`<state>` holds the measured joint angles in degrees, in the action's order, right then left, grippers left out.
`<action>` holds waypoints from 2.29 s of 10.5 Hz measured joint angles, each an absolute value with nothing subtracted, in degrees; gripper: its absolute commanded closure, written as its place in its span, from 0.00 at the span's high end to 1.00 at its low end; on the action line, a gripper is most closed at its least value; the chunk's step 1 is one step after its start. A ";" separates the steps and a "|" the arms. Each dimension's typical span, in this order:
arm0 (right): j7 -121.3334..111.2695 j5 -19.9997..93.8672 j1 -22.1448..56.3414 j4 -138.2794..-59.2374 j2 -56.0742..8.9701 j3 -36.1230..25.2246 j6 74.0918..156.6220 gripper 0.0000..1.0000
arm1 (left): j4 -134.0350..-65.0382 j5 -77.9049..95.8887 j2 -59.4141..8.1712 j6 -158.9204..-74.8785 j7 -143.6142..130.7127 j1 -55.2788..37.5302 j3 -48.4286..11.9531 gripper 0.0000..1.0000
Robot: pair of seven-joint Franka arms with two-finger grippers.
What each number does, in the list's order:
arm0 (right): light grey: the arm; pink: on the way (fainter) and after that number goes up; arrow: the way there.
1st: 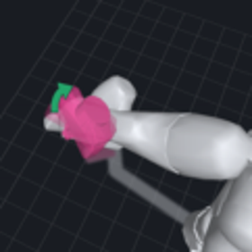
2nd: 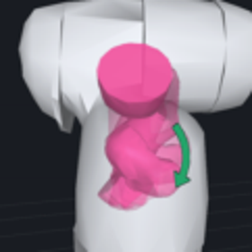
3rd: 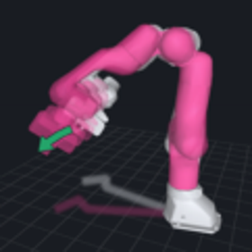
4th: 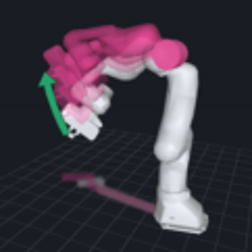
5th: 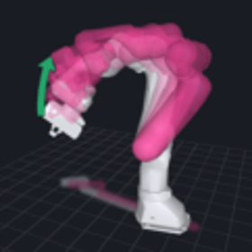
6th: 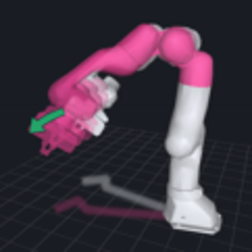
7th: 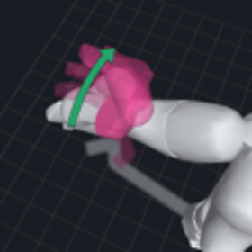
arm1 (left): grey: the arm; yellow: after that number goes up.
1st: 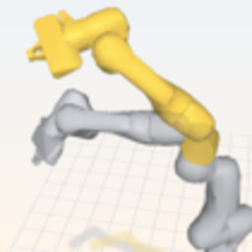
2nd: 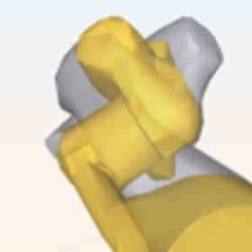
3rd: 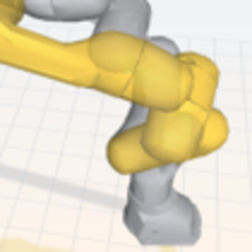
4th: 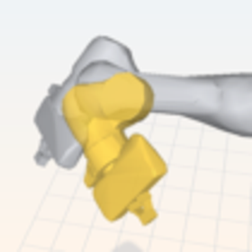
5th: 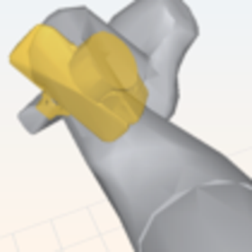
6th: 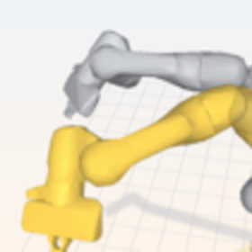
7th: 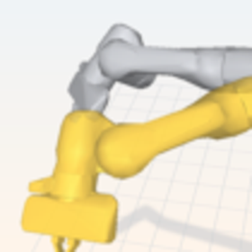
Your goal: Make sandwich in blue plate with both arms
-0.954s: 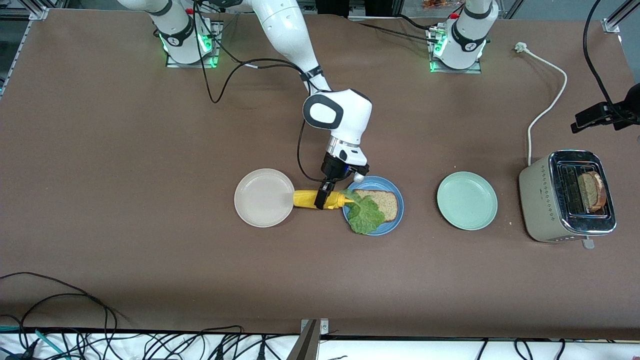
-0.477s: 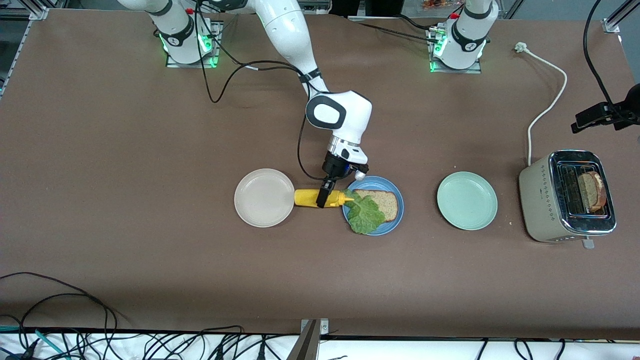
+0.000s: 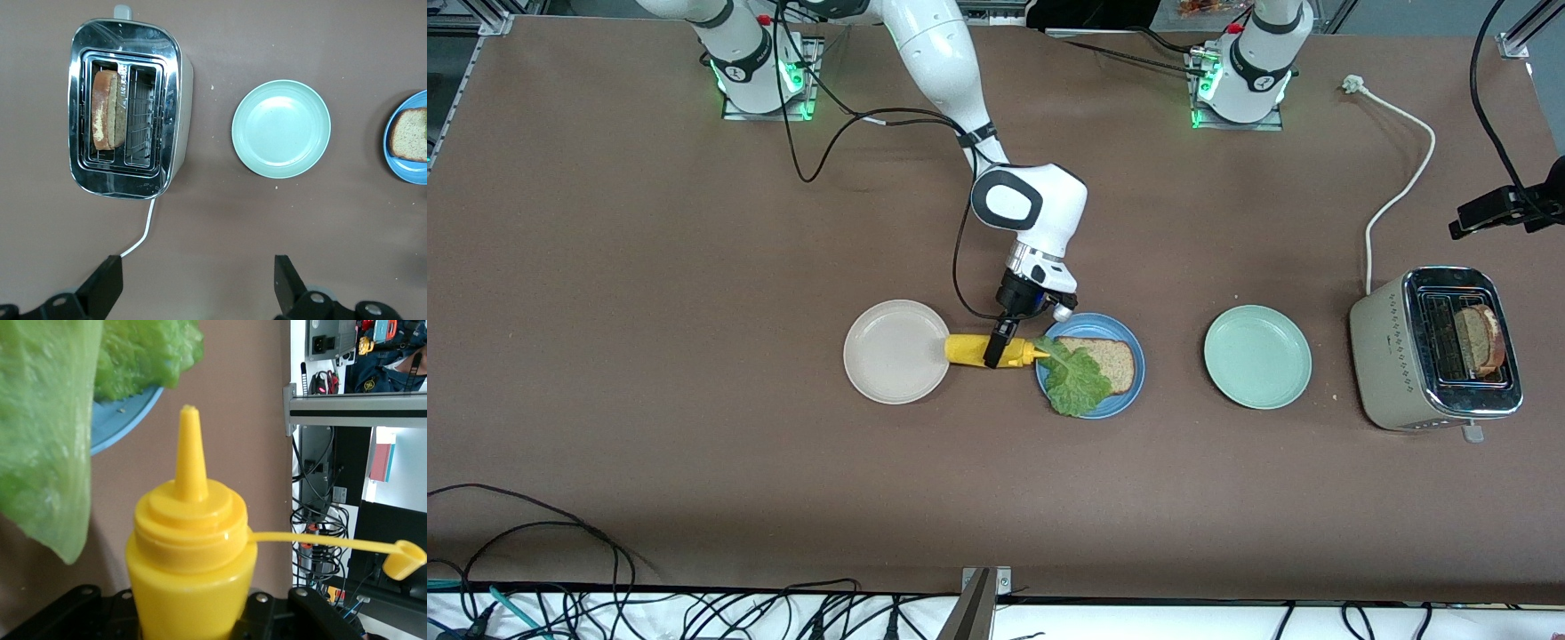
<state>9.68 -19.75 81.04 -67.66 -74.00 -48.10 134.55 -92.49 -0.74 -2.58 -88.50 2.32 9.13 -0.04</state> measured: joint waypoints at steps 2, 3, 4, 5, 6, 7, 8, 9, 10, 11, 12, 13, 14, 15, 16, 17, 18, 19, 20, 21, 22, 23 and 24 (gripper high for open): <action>13.28 -21.91 81.36 -68.28 -74.31 -47.68 134.29 0.00 | -92.49 -0.74 -2.75 -88.50 2.32 9.12 -0.07 1.00; 14.15 -22.36 81.41 -68.41 -74.60 -47.48 134.28 0.00 | -92.49 -0.74 -2.76 -88.50 2.32 9.12 -0.12 1.00; 14.55 -22.38 81.44 -68.41 -74.69 -47.42 134.28 0.00 | -92.49 -0.74 -2.76 -88.50 2.32 9.04 -0.22 1.00; 14.69 -22.38 81.47 -68.41 -74.65 -47.42 134.28 0.00 | -92.49 -0.74 -2.76 -88.50 2.32 8.91 -0.36 1.00; 14.81 -22.38 81.52 -68.35 -74.46 -47.48 134.23 0.00 | -92.49 -0.74 -2.77 -88.50 2.32 8.87 -0.49 1.00; 14.81 -22.38 81.62 -68.23 -73.84 -47.64 133.08 0.00 | -92.50 -0.74 -2.86 -88.48 2.32 8.88 -0.51 1.00; 14.61 -22.36 81.72 -68.13 -72.76 -47.79 131.93 0.00 | -92.50 -0.74 -3.08 -88.47 2.32 8.93 -0.51 1.00; 13.06 -21.43 81.76 -68.12 -71.42 -47.83 131.28 0.00 | -92.50 -0.74 -3.36 -88.47 2.32 8.98 -0.50 1.00; 10.60 -19.59 81.80 -68.10 -70.12 -48.01 130.24 0.00 | -92.50 -0.74 -3.69 -88.47 2.32 9.03 -0.44 1.00; 8.29 -17.59 81.81 -68.09 -68.68 -48.31 129.38 0.00 | -92.50 -0.74 -4.05 -88.47 2.32 9.08 -0.34 1.00; 6.20 -16.53 81.78 -68.08 -67.04 -48.61 128.37 0.00 | -92.51 -0.74 -4.58 -88.47 2.32 9.10 -0.21 1.00; 3.75 -16.13 81.68 -68.09 -65.27 -48.83 126.97 0.00 | -92.51 -0.74 -5.20 -88.47 2.32 9.18 -0.09 1.00; 1.24 -15.16 81.41 -68.18 -63.35 -49.03 125.69 0.00 | -92.51 -0.75 -5.73 -88.53 2.32 9.54 -0.01 1.00; -2.14 -13.50 80.89 -68.40 -61.24 -49.28 124.77 0.00 | -92.52 -1.08 -6.29 -88.53 2.32 10.01 0.01 1.00; -5.84 -12.08 80.22 -68.93 -58.74 -49.66 124.11 0.00 | -92.51 -1.43 -6.97 -88.55 2.32 10.37 0.04 1.00; -8.99 -10.93 79.48 -70.28 -55.58 -50.07 123.71 0.00 | -92.50 -1.53 -7.80 -88.89 2.32 10.64 0.06 1.00; -11.51 -10.35 78.76 -72.37 -51.89 -50.27 123.59 0.00 | -92.12 -1.64 -8.87 -90.33 2.43 10.86 0.07 1.00; -13.46 -10.03 78.10 -74.70 -47.98 -50.38 123.55 0.00 | -90.84 -2.52 -10.55 -91.48 3.98 11.09 0.07 1.00; -14.47 -9.84 77.48 -76.59 -44.35 -50.45 123.52 0.00 | -88.76 -3.30 -12.81 -92.13 6.19 11.51 0.07 1.00; -14.69 -9.80 76.76 -77.93 -40.98 -50.47 123.52 0.00 | -86.57 -3.70 -15.33 -92.25 7.70 12.50 0.11 1.00; -14.73 -9.61 75.94 -78.68 -38.17 -50.52 123.50 0.00 | -85.06 -3.75 -17.59 -92.74 9.48 14.01 0.14 1.00; -14.71 -8.34 75.01 -79.10 -35.68 -51.02 123.47 0.00 | -84.22 -3.75 -19.51 -94.10 11.64 15.67 0.17 1.00; -14.82 -5.45 73.92 -79.35 -33.89 -52.00 123.47 0.00 | -83.85 -3.75 -20.87 -95.56 13.36 16.73 0.17 1.00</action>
<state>-14.82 -5.45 73.92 -79.35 -33.89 -52.00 123.47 -83.85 -3.75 -20.87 -95.56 13.36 16.73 0.17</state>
